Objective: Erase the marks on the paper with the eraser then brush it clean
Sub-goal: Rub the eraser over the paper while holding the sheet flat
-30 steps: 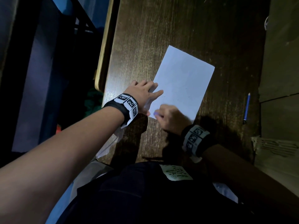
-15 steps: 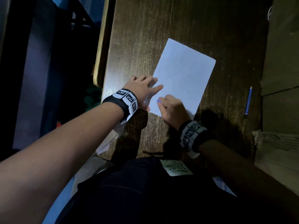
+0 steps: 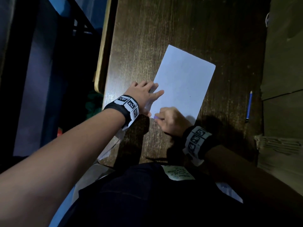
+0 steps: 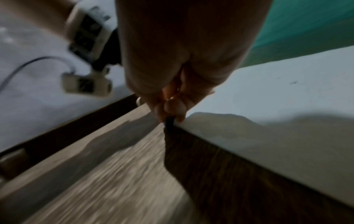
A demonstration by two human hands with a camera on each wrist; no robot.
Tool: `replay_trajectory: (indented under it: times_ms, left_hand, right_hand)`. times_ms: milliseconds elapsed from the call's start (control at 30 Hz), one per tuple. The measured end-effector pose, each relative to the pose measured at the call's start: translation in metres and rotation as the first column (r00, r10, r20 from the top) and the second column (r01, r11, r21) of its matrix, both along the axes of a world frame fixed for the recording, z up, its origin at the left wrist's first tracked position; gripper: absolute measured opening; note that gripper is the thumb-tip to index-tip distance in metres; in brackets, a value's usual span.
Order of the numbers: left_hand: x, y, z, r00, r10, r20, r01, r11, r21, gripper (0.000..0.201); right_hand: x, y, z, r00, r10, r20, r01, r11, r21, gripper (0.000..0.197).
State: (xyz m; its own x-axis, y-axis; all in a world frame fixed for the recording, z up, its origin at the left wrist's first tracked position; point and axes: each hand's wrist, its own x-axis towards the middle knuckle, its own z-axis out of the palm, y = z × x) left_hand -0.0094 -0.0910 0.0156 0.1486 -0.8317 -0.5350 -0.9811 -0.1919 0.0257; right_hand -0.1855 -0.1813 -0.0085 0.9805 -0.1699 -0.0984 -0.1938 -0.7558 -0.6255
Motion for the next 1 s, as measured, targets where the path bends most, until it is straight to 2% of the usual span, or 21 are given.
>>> replay_trajectory:
  times_ms: [100,167,267,333,400,467,533,600,633,733,800,833,933,1000]
  left_hand:
    - [-0.001,0.0,-0.001,1.0,-0.004,-0.001,0.004,1.0,0.008,0.109]
    - [-0.001,0.0,-0.001,1.0,-0.004,0.001,0.004,1.0,0.01,0.109]
    - [-0.001,0.0,0.0,1.0,-0.004,0.011,0.004,1.0,0.006,0.109]
    - [0.0,0.0,0.001,1.0,-0.004,0.007,0.004,1.0,0.009,0.109]
    - [-0.002,0.0,0.001,1.0,-0.002,0.004,0.002,1.0,0.012,0.109]
    - [-0.002,0.001,0.001,1.0,0.0,0.003,0.0,1.0,0.009,0.109]
    - [-0.002,0.001,0.001,1.0,0.0,0.006,0.0,1.0,0.005,0.108]
    - [-0.003,0.001,0.002,1.0,-0.004,0.014,0.003,1.0,0.008,0.108]
    - [-0.003,0.0,0.002,1.0,-0.004,0.016,0.004,1.0,0.008,0.108]
    - [-0.003,0.0,0.002,1.0,0.004,0.006,-0.004,1.0,0.007,0.107]
    - [-0.004,0.0,0.002,1.0,0.011,0.001,-0.011,1.0,0.008,0.107]
    - [-0.004,0.001,0.002,1.0,0.012,-0.001,-0.012,1.0,0.005,0.107]
    - [-0.003,0.0,0.002,1.0,0.006,0.009,-0.006,1.0,0.005,0.107]
    - [-0.002,0.0,0.002,1.0,0.004,0.01,-0.004,1.0,0.011,0.107]
  right_hand:
    - [0.012,-0.011,-0.002,0.975,-0.185,0.121,0.196,0.976,-0.092,0.03]
    - [0.001,0.01,0.001,0.977,-0.192,0.091,0.192,0.981,0.002,0.027]
    - [-0.016,0.024,0.001,0.999,-0.018,0.027,0.016,0.997,0.071,0.028]
    - [-0.005,0.002,-0.001,0.996,-0.085,0.004,0.085,0.995,0.045,0.033]
    - [0.01,-0.014,-0.001,0.974,-0.207,0.095,0.215,0.974,-0.072,0.031]
    - [0.008,-0.005,0.004,0.964,-0.247,0.098,0.253,0.966,-0.048,0.026]
    - [-0.006,0.015,0.007,0.99,-0.119,0.077,0.121,0.993,-0.016,0.025]
    - [-0.012,0.014,0.004,0.999,0.021,-0.031,-0.021,1.0,-0.003,0.026]
    - [-0.008,0.004,0.004,0.997,0.01,-0.07,-0.01,1.0,0.009,0.029]
    - [0.005,-0.021,0.001,0.984,-0.152,0.09,0.16,0.983,-0.091,0.03]
    - [-0.001,-0.009,0.006,0.972,-0.222,0.083,0.225,0.974,-0.035,0.025]
    - [-0.009,0.002,0.006,0.977,-0.2,0.068,0.201,0.98,-0.006,0.024]
    - [-0.026,0.012,0.01,1.0,0.007,0.009,-0.007,1.0,0.015,0.026]
    - [-0.018,-0.008,0.006,0.996,-0.085,0.013,0.085,0.996,-0.02,0.031]
